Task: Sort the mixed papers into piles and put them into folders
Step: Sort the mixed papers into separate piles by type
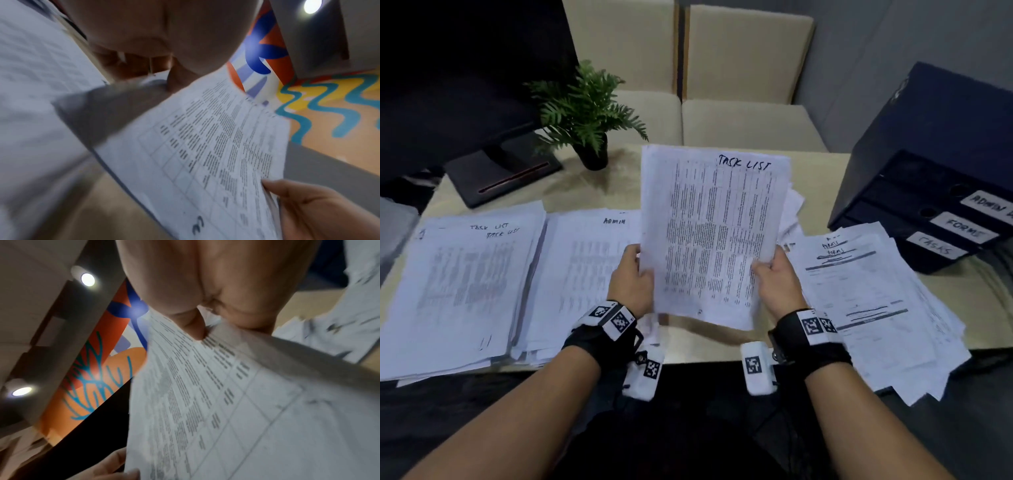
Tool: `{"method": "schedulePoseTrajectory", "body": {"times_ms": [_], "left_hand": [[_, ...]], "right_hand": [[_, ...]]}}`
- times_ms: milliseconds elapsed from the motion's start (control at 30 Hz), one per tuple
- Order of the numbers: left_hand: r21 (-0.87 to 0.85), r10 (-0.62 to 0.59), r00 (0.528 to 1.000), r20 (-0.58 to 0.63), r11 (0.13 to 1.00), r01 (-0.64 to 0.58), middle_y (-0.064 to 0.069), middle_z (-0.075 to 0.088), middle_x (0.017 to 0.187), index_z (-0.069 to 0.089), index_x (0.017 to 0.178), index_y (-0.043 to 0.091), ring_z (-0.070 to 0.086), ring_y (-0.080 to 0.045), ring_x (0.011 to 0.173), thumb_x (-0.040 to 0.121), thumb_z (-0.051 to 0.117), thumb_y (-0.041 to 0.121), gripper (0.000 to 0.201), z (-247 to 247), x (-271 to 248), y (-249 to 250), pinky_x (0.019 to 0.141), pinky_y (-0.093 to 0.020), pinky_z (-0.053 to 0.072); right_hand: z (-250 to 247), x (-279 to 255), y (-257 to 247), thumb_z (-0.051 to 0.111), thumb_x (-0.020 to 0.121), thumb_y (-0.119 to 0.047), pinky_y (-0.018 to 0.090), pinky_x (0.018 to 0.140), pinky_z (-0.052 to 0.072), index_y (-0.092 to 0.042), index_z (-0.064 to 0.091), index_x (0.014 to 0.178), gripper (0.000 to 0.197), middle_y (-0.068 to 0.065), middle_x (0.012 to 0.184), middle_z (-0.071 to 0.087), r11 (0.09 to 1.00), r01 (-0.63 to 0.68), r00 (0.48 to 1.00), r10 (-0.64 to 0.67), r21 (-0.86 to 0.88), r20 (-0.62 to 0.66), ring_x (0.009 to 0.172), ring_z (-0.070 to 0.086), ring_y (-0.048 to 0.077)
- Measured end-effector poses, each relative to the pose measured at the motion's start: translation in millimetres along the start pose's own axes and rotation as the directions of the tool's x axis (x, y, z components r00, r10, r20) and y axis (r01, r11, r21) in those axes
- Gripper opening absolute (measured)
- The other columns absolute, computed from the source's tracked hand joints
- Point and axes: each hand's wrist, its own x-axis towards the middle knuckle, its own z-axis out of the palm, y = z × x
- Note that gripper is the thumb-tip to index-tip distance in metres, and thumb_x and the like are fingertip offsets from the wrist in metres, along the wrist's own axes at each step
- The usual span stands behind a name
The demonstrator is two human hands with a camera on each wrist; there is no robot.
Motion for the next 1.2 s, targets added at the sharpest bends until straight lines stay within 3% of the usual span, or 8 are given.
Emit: {"method": "schedulePoseTrajectory", "body": {"times_ms": [133, 300, 400, 533, 700, 800, 933, 1200], "left_hand": [[-0.018, -0.075, 0.994, -0.081, 0.997, 0.074, -0.005, 0.063, 0.114, 0.047, 0.125, 0.017, 0.06, -0.025, 0.097, 0.093, 0.043, 0.005, 0.034, -45.8, 11.7, -27.2, 0.08, -0.029, 0.043], [-0.016, -0.16, 0.969, -0.189, 0.987, 0.16, -0.008, 0.062, 0.117, 0.048, 0.126, 0.014, 0.057, -0.025, 0.087, 0.094, 0.04, 0.002, 0.035, -133.1, 17.8, -81.3, 0.072, -0.027, 0.04], [0.016, -0.227, 0.948, -0.221, 0.971, 0.237, -0.012, 0.058, 0.126, 0.046, 0.131, 0.014, 0.056, -0.027, 0.085, 0.095, 0.039, 0.002, 0.038, -189.7, 22.3, -120.2, 0.07, -0.027, 0.039], [0.088, -0.298, 0.907, -0.298, 0.937, 0.337, -0.017, 0.047, 0.141, 0.041, 0.14, 0.013, 0.056, -0.034, 0.108, 0.097, 0.041, 0.005, 0.044, -254.7, 25.9, -162.8, 0.08, -0.025, 0.036], [0.063, -0.382, 0.863, -0.332, 0.903, 0.424, -0.016, 0.052, 0.135, 0.043, 0.141, 0.017, 0.055, -0.035, 0.112, 0.094, 0.042, 0.004, 0.048, -307.3, 30.3, -195.4, 0.082, -0.029, 0.039], [0.11, -0.392, 0.878, -0.273, 0.894, 0.434, -0.014, 0.047, 0.141, 0.037, 0.145, 0.016, 0.049, -0.033, 0.123, 0.09, 0.05, 0.009, 0.057, -320.9, 35.7, -196.8, 0.1, -0.038, 0.04], [0.202, -0.272, 0.928, -0.254, 0.923, 0.326, -0.005, 0.036, 0.149, 0.04, 0.143, 0.021, 0.035, -0.028, 0.135, 0.089, 0.057, 0.016, 0.057, -309.2, 41.5, -167.0, 0.111, -0.049, 0.028], [0.085, 0.067, 0.995, 0.069, 0.994, -0.073, 0.002, 0.047, 0.139, 0.051, 0.131, 0.023, 0.045, -0.013, 0.123, 0.092, 0.056, 0.016, 0.04, -211.4, 56.6, -58.5, 0.093, -0.021, 0.032]], "right_hand": [[51.3, -1.4, -20.2, 0.049, 0.095, -0.016, 0.034, 0.088, 0.051, -0.024, 0.056, 0.113, 0.021, -0.005, 0.11, 0.066, 0.999, -0.041, 0.991, 0.038, 0.025, 0.132, 0.1, 0.063, 0.015], [155.9, -18.5, -38.9, 0.057, 0.093, -0.02, 0.042, 0.096, 0.05, -0.018, 0.057, 0.116, 0.023, -0.002, 0.116, 0.066, 0.997, -0.052, 0.946, 0.069, -0.062, 0.315, 0.105, 0.062, 0.017], [222.2, -35.2, -53.1, 0.057, 0.094, -0.018, 0.034, 0.096, 0.048, -0.013, 0.056, 0.122, 0.029, 0.001, 0.123, 0.064, 0.99, -0.019, 0.913, 0.073, -0.138, 0.402, 0.109, 0.061, 0.019], [298.3, -56.2, -74.8, 0.057, 0.095, -0.019, 0.024, 0.083, 0.043, -0.011, 0.056, 0.124, 0.03, -0.001, 0.122, 0.062, 0.967, 0.071, 0.859, 0.065, -0.243, 0.508, 0.106, 0.059, 0.017], [361.9, -69.2, -86.2, 0.063, 0.092, -0.028, 0.021, 0.056, 0.037, -0.009, 0.052, 0.099, 0.022, -0.001, 0.093, 0.057, 0.91, 0.153, 0.831, 0.092, -0.385, 0.549, 0.081, 0.054, 0.016], [377.5, -70.8, -89.1, 0.064, 0.091, -0.034, 0.024, 0.05, 0.03, -0.01, 0.045, 0.085, 0.031, -0.001, 0.076, 0.048, 0.858, 0.187, 0.837, 0.116, -0.479, 0.535, 0.064, 0.045, 0.012], [367.7, -60.9, -89.9, 0.061, 0.09, -0.041, 0.028, 0.059, 0.043, -0.016, 0.046, 0.074, 0.034, 0.003, 0.078, 0.058, 0.853, 0.147, 0.866, 0.134, -0.5, 0.482, 0.072, 0.057, 0.021], [260.3, -15.4, -80.9, 0.062, 0.088, -0.037, 0.032, 0.066, 0.05, -0.014, 0.053, 0.074, 0.029, 0.008, 0.081, 0.069, 0.92, 0.001, 0.961, 0.108, -0.392, 0.256, 0.075, 0.068, 0.026]]}}
